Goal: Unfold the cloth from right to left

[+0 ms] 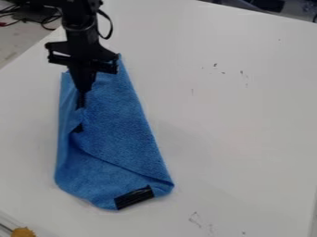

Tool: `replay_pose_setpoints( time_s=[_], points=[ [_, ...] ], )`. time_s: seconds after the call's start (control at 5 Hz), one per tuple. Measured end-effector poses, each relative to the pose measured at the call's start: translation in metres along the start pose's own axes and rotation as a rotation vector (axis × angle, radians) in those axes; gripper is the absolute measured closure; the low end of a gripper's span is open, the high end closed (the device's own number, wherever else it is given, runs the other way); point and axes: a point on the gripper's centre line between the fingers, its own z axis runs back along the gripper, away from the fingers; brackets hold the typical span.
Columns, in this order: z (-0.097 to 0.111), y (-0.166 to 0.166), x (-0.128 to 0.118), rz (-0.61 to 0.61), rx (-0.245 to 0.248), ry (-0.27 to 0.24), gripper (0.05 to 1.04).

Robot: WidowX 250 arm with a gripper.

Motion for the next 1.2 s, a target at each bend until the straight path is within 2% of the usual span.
replay_pose_setpoints(
  time_s=[0.4,0.6,1.0,1.2],
  points=[
    [-0.024,0.029,-0.035,0.081,-0.038,0.001,1.029],
    [-0.027,0.046,-0.04,0.095,-0.024,-0.008,1.029],
    [-0.039,0.088,-0.036,0.047,0.017,-0.017,1.029],
    [-0.051,0.109,-0.029,-0.003,0.019,-0.011,1.014]
  ],
)
